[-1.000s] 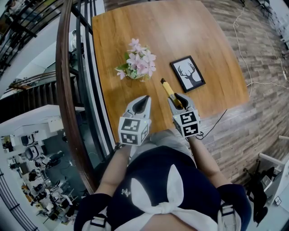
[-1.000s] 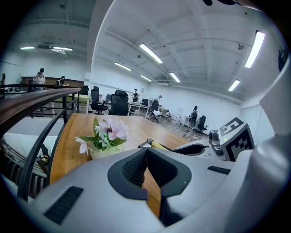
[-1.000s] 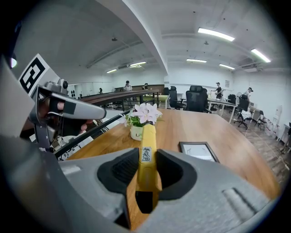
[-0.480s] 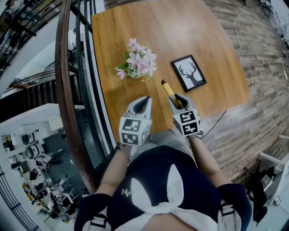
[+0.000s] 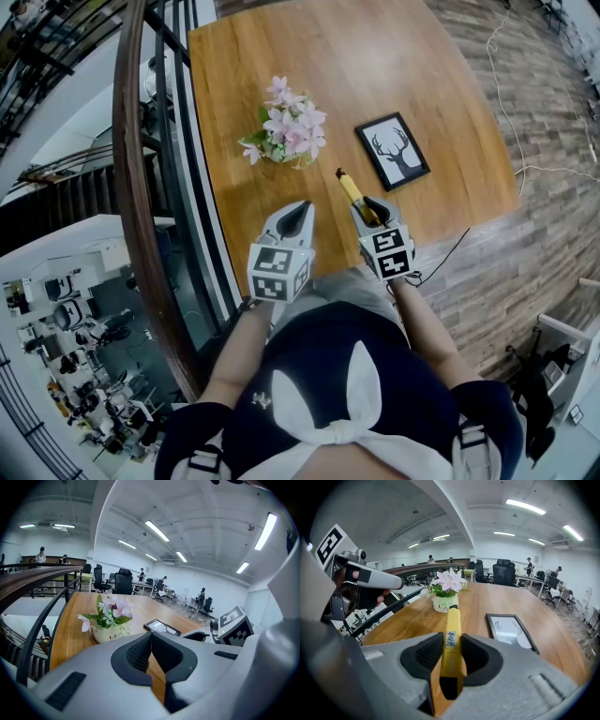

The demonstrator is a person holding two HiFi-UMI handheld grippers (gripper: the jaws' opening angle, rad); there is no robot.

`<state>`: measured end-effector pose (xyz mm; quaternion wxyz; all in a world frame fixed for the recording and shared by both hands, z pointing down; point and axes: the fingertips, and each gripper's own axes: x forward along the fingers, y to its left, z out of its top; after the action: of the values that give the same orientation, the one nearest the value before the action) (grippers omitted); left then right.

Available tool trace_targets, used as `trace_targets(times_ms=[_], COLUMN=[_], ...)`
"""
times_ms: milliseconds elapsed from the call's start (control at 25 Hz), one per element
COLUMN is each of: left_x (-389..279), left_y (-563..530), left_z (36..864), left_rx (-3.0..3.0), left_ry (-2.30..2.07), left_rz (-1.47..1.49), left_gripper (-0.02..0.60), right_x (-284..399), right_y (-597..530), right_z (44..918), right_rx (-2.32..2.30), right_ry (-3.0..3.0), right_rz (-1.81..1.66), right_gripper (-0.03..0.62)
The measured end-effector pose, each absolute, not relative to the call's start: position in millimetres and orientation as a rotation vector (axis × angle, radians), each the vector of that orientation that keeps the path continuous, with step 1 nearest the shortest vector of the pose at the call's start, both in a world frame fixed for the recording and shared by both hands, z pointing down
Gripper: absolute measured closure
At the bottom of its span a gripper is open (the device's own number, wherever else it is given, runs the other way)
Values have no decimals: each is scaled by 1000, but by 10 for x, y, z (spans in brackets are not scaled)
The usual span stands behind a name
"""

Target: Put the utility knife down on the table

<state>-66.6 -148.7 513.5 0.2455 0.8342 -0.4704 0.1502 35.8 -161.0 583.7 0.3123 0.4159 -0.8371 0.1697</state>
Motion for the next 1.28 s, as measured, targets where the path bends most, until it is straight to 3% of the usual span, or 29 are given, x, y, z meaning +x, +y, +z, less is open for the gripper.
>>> trace_targets(times_ms=[1280], left_x=[-687], left_y=[-1550], left_z=[5304], left_rx=[2249], left_ry=[-1245], left_rz=[441], left_gripper=[563], right_x=[399], right_y=[-1634], right_z=[6285], right_rx=[1041], right_ry=[-2123], right_rz=[500], right_gripper=[471])
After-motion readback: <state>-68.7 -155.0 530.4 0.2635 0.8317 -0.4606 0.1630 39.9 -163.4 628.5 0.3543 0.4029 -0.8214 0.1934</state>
